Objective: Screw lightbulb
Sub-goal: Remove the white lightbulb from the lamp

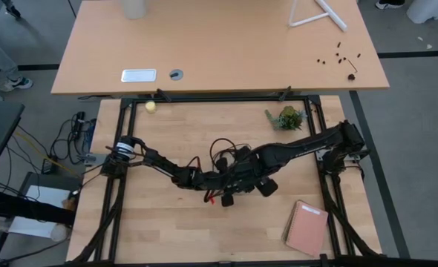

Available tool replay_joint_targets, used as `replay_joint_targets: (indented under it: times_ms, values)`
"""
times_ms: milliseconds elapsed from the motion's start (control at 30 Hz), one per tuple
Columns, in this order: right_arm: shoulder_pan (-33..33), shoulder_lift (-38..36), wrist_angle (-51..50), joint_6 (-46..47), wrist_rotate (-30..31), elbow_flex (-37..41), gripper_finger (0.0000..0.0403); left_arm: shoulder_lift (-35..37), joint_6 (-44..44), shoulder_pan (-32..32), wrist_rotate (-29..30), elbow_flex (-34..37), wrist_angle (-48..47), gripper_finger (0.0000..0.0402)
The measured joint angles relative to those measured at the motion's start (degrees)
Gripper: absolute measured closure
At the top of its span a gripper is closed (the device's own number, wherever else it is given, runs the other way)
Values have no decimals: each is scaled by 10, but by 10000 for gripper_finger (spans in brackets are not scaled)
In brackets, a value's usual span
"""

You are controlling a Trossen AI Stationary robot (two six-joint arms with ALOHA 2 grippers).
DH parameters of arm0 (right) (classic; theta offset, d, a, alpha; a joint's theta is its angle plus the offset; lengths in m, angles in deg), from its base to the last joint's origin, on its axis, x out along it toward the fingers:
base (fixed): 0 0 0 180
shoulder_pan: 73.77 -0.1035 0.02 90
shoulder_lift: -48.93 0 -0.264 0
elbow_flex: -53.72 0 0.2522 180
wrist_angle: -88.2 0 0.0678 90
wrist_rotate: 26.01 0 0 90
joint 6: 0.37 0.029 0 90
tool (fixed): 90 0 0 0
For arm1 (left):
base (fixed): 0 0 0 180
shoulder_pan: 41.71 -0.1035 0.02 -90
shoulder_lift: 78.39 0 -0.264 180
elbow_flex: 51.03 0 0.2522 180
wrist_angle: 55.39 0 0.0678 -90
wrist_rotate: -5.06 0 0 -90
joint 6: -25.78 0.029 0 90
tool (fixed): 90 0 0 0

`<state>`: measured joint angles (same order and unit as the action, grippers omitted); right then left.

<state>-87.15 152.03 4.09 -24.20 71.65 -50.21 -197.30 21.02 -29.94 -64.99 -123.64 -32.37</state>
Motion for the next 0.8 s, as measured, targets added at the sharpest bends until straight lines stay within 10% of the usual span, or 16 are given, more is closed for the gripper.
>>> replay_joint_targets:
  times_ms: [800]
  values:
    - [10, -3, 11, 753, -91, -11, 110, 0, -50, 0, 5, 0, 13, 218]
